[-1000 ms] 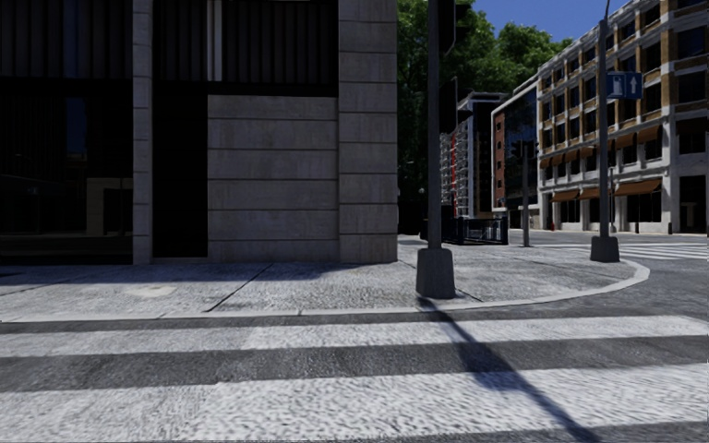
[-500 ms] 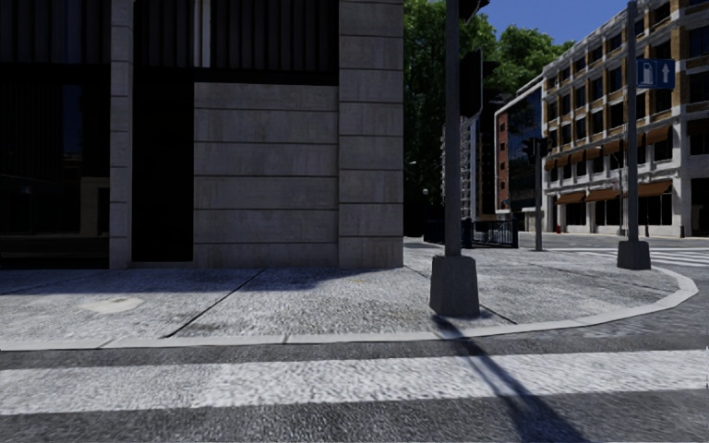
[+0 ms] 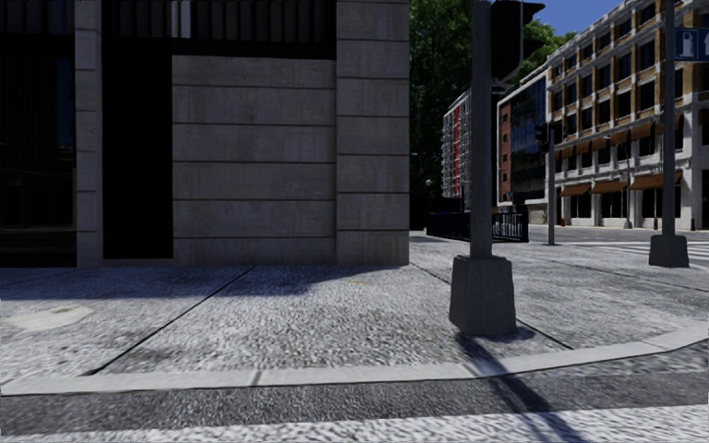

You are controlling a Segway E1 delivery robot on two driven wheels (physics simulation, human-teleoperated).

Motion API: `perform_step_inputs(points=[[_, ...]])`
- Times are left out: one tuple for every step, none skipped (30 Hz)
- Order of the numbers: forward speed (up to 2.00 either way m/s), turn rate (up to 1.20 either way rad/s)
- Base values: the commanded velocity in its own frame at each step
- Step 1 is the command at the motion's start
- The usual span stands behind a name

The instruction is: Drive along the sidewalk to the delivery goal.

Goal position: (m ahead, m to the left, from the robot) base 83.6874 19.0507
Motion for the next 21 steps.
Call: perform_step_inputs(points=[[1.45,0.0],[1.45,0.0],[1.45,0.0],[1.45,0.0],[1.45,0.0],[1.45,0.0],[1.45,0.0],[1.45,0.0],[1.45,0.0],[1.45,0.0],[1.45,0.0],[1.45,0.0],[1.45,0.0],[1.45,0.0],[1.42,0.0],[1.42,0.0],[1.39,0.0],[1.34,0.0],[1.33,0.0],[1.31,0.0],[1.31,0.0]])
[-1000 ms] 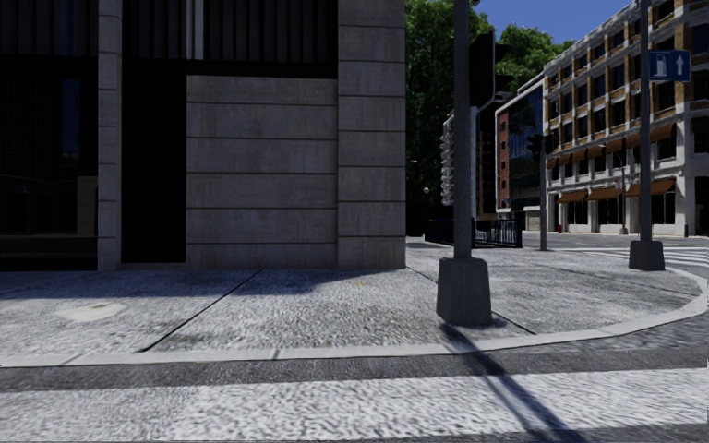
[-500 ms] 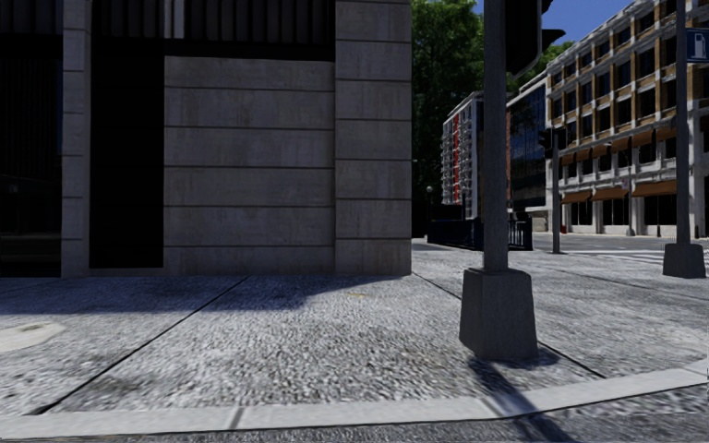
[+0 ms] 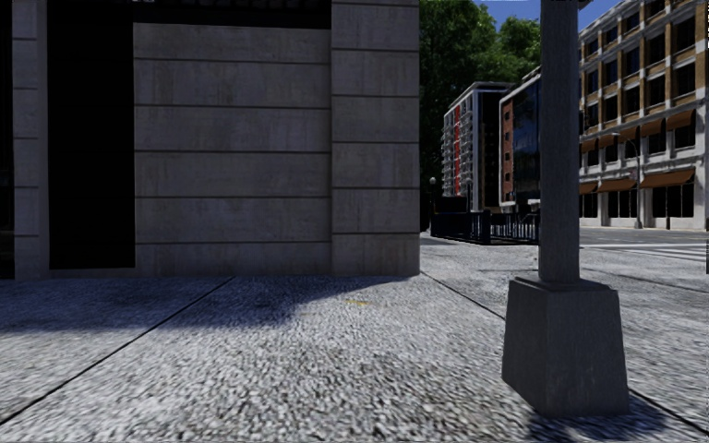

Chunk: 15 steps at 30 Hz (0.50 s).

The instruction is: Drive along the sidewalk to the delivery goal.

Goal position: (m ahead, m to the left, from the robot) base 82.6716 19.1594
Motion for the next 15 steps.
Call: perform_step_inputs(points=[[1.31,0.0],[1.3,0.0],[1.29,0.0],[1.29,0.0],[1.29,0.0],[1.29,0.0],[1.29,0.0],[1.29,0.0],[1.29,0.0],[1.29,0.0],[1.29,0.0],[1.29,0.0],[1.28,0.0],[1.26,0.0],[1.19,0.0]])
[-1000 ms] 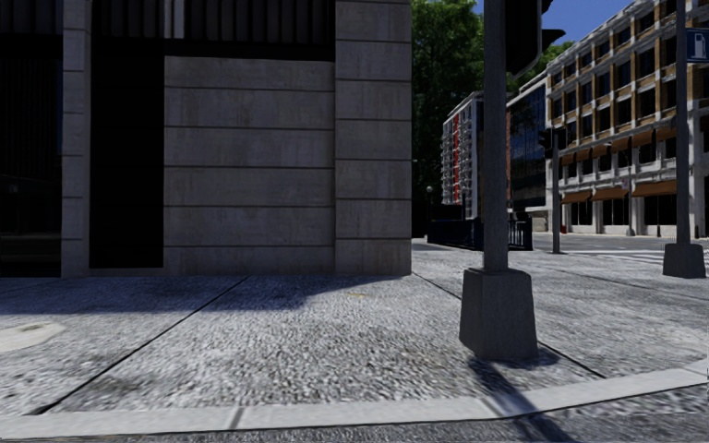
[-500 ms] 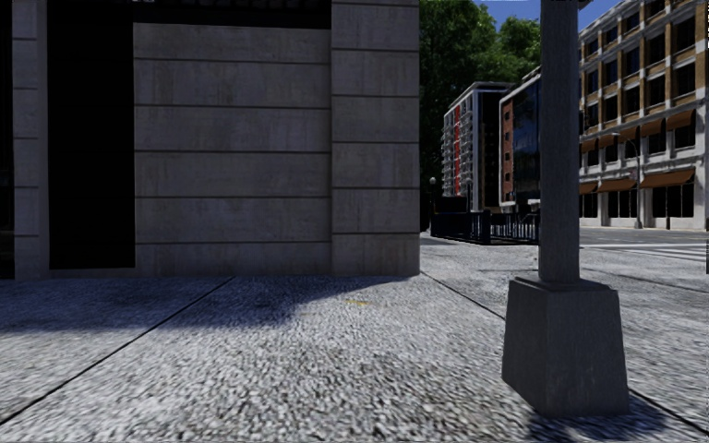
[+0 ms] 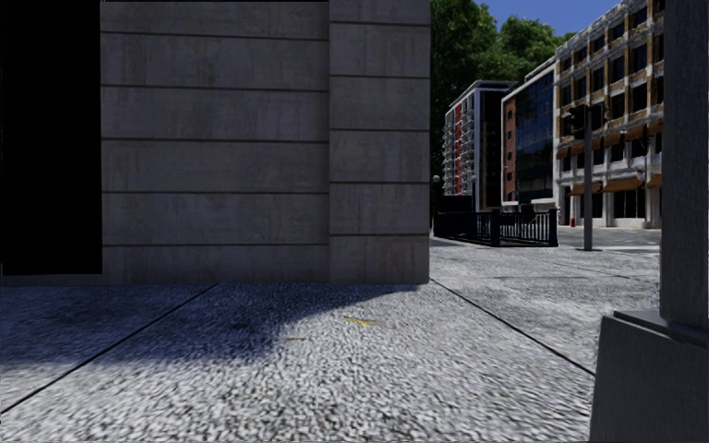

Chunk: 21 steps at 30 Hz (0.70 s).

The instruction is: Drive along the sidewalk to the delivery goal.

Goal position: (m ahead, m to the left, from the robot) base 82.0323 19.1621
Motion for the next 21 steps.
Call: perform_step_inputs(points=[[1.19,0.0],[1.08,0.0],[1.02,0.0],[1.0,0.0],[1.0,0.0],[1.0,0.0],[1.0,0.0],[1.0,0.0],[1.0,0.0],[1.0,0.0],[1.02,0.0],[1.05,0.0],[1.08,0.0],[1.11,0.0],[1.11,0.0],[1.15,0.0],[1.18,0.0],[1.22,0.0],[1.22,0.0],[1.24,0.0],[1.27,0.0]])
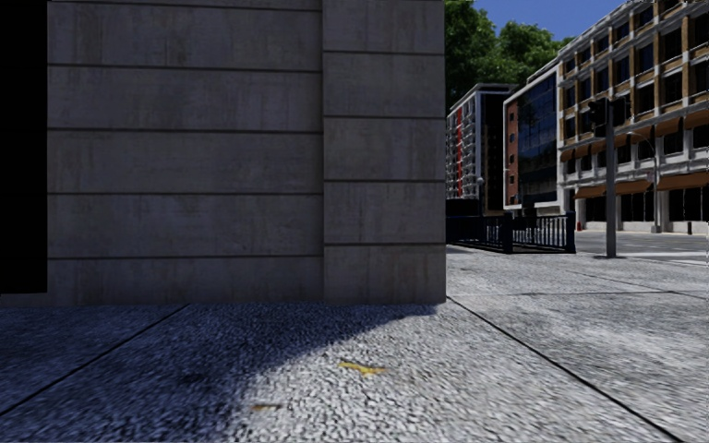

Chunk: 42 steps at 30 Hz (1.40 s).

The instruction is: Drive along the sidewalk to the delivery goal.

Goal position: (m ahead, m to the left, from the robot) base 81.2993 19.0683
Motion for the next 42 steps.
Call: perform_step_inputs(points=[[1.31,0.0],[1.33,0.0],[1.33,0.0],[1.35,0.0],[1.36,0.0],[1.36,-0.03],[1.36,-0.03],[1.36,-0.17],[1.36,-0.23],[1.36,-0.25],[1.36,-0.25],[1.36,-0.25],[1.36,-0.26],[1.34,-0.34],[1.34,-0.34],[1.31,-0.46],[1.28,-0.55],[1.27,-0.58],[1.27,-0.58],[1.25,-0.59],[1.25,-0.59],[1.24,-0.59],[1.24,-0.59],[1.24,-0.59],[1.24,-0.59],[1.24,-0.59],[1.24,-0.59],[1.24,-0.59],[1.24,-0.59],[1.24,-0.59],[1.24,-0.59],[1.24,-0.59],[1.24,-0.59],[1.24,-0.59],[1.24,-0.59],[1.24,-0.59],[1.24,-0.59],[1.24,-0.59],[1.24,-0.59],[1.24,-0.59],[1.24,-0.59],[1.24,-0.59]])
